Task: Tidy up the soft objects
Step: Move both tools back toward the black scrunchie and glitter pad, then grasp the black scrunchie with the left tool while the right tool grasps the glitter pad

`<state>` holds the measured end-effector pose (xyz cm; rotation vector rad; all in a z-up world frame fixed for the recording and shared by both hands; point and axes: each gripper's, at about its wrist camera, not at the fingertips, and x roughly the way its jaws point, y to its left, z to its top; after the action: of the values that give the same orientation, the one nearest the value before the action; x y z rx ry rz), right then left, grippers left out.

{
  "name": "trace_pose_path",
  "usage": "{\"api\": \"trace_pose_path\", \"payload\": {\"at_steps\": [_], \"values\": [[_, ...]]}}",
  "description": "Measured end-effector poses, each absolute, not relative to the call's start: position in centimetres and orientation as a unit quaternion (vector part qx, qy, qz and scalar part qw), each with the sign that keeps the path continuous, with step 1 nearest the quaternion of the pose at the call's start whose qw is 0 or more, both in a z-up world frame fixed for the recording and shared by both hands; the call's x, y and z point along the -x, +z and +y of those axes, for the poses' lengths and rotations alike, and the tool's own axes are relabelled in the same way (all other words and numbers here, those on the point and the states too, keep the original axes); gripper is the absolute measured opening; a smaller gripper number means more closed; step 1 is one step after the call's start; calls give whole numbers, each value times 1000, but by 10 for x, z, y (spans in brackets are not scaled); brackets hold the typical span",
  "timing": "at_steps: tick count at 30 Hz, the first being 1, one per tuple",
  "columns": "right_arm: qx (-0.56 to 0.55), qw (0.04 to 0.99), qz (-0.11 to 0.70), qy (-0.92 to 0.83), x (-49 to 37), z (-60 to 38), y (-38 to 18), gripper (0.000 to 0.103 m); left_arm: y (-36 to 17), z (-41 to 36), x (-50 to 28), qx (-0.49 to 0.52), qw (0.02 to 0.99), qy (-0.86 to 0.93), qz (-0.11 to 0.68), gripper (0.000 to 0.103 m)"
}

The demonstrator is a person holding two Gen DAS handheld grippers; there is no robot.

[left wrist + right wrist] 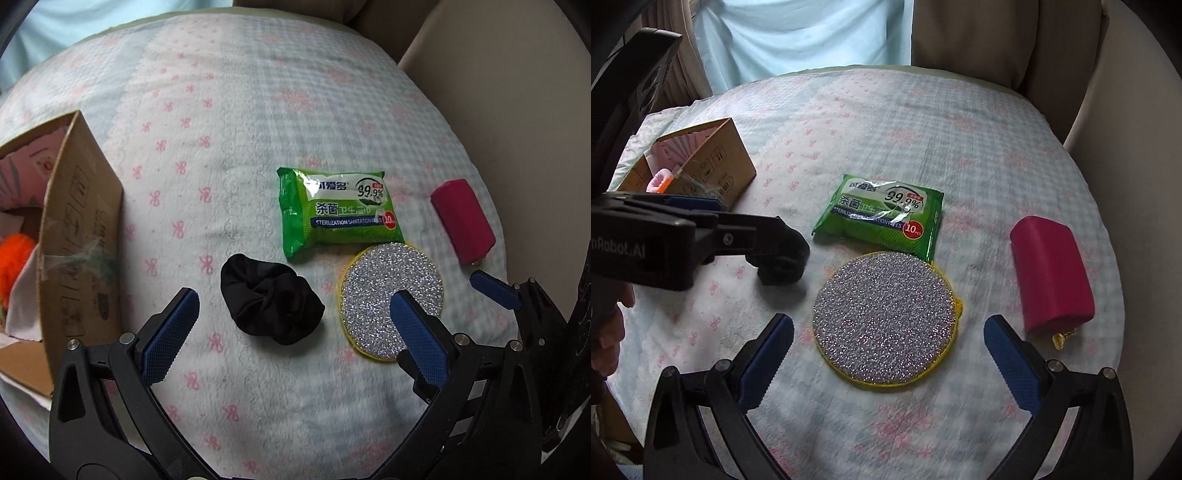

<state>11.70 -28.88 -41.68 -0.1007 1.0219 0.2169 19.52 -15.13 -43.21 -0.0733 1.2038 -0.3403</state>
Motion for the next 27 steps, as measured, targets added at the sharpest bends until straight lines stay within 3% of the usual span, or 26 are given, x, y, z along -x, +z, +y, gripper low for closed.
{"api": "trace_pose_path", "payload": {"at_steps": [8, 12, 15, 17, 19, 25, 27], "values": [[72, 860, 491, 122, -135, -281, -453, 103, -465, -152, -203, 17, 817, -136, 560, 98], [70, 858, 492, 130, -141, -282, -459, 103, -475, -151, -208, 8, 812, -136, 568, 85], [71, 855, 496, 137, -143, -282, -464, 103, -479, -151, -209, 2, 814, -138, 564, 84], [72, 854, 497, 139, -142, -281, -465, 103, -479, -152, -208, -9, 816, -136, 562, 78], [75, 854, 495, 138, -141, -280, -466, 101, -480, -153, -204, -28, 818, -128, 560, 63], [83, 849, 503, 136, -141, -274, -465, 86, -476, -143, -200, -33, 822, -118, 556, 31], [84, 848, 506, 136, -141, -271, -465, 81, -474, -138, -199, -28, 824, -114, 554, 27]]}}
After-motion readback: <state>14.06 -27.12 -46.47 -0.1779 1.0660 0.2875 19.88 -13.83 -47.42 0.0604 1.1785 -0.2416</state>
